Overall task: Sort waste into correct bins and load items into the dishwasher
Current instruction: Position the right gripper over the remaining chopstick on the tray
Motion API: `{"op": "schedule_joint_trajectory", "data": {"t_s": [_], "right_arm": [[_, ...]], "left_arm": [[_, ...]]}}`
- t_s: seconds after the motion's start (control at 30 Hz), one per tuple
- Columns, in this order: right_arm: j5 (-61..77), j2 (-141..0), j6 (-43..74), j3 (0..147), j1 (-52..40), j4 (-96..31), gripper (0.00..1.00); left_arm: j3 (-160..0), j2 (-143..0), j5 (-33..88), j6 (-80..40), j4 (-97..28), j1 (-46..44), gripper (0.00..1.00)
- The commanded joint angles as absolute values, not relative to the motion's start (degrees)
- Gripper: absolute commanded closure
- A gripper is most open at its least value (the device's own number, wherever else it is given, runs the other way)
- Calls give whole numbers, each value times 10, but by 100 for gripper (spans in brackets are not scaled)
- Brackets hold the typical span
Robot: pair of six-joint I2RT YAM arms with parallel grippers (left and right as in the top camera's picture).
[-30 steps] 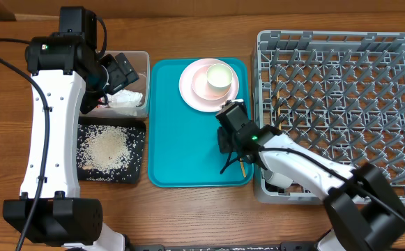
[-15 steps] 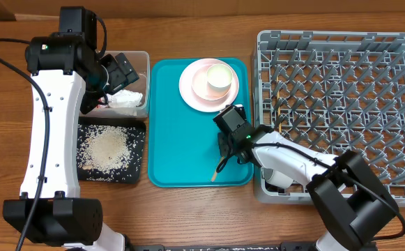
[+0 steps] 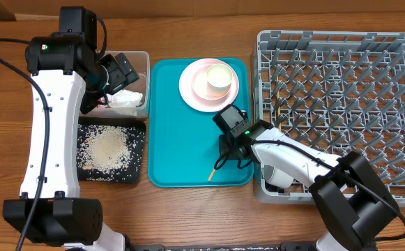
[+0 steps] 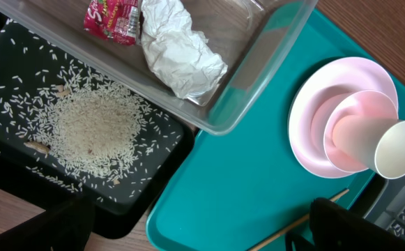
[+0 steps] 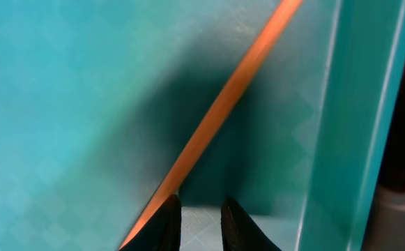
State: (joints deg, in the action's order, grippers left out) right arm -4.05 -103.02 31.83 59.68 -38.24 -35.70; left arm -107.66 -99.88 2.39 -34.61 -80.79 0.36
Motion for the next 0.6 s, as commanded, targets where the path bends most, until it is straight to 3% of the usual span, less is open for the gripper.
{"op": "schedule_joint_trajectory", "data": {"t_s": [0.0, 0.23, 0.57], "right_arm": [[-37, -1014, 376, 607, -382, -359, 78], [-37, -1014, 466, 603, -382, -359, 69], [-34, -1016, 500, 601, -382, -367, 69]], "left_arm": [[-1085, -995, 24, -347, -808, 0, 0], [-1085, -995, 24, -347, -808, 0, 0], [-1085, -995, 24, -347, -808, 0, 0]]}}
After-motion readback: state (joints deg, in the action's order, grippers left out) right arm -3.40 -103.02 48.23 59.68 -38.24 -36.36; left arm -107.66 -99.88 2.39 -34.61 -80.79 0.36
